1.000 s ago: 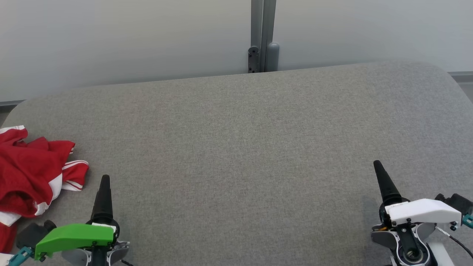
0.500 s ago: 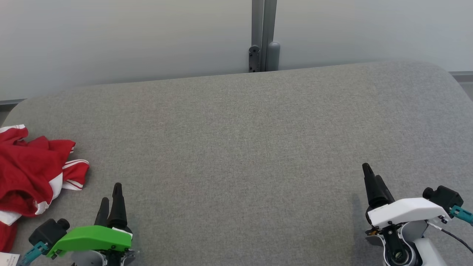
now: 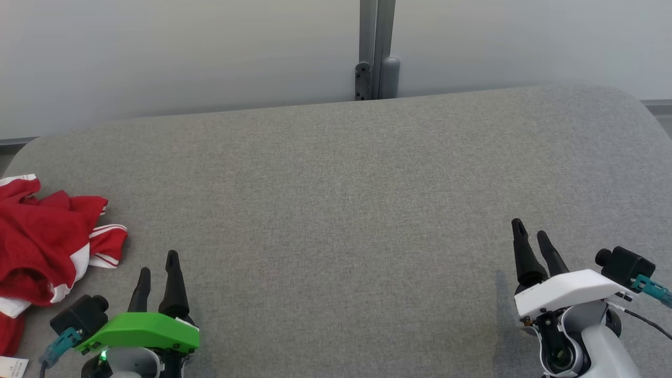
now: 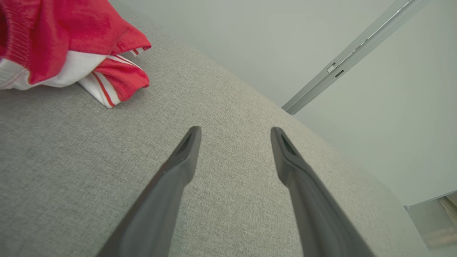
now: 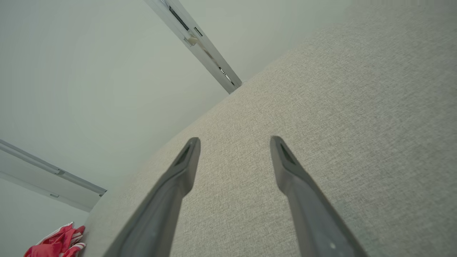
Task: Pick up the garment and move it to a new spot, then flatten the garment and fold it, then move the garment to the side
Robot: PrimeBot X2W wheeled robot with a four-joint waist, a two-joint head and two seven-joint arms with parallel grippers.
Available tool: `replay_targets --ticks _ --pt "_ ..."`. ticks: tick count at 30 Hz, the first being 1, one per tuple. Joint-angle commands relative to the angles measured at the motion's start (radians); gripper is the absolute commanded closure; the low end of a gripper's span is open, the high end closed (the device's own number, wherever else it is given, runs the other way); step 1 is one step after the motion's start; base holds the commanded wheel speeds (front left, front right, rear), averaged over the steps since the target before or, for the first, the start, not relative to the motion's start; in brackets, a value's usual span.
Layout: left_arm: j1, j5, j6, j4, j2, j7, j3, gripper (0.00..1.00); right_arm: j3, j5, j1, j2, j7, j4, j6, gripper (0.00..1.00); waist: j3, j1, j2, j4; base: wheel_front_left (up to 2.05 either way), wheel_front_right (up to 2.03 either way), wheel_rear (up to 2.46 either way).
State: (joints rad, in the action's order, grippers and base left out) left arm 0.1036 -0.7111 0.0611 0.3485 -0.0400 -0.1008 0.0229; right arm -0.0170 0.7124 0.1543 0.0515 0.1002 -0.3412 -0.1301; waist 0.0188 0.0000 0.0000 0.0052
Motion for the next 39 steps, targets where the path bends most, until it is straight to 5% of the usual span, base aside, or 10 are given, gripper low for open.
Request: replay_targets --ticks 1,39 --pt "0.023 0.04 -0.007 -0.012 -0.008 -0.01 -0.004 0.0 0.0 -0.036 0.025 0.004 0.011 0.01 -0.001 0.0 0.001 0.0 0.0 -0.001 0.0 0.0 0.0" --pt "0.018 0.426 -0.045 0.041 -0.012 -0.107 -0.022 0.0 -0.02 -0.442 0.058 0.0 0.107 -0.074 -0.001 0.0 0.024 0.0 0.0 0.003 0.0 0.0 0.0"
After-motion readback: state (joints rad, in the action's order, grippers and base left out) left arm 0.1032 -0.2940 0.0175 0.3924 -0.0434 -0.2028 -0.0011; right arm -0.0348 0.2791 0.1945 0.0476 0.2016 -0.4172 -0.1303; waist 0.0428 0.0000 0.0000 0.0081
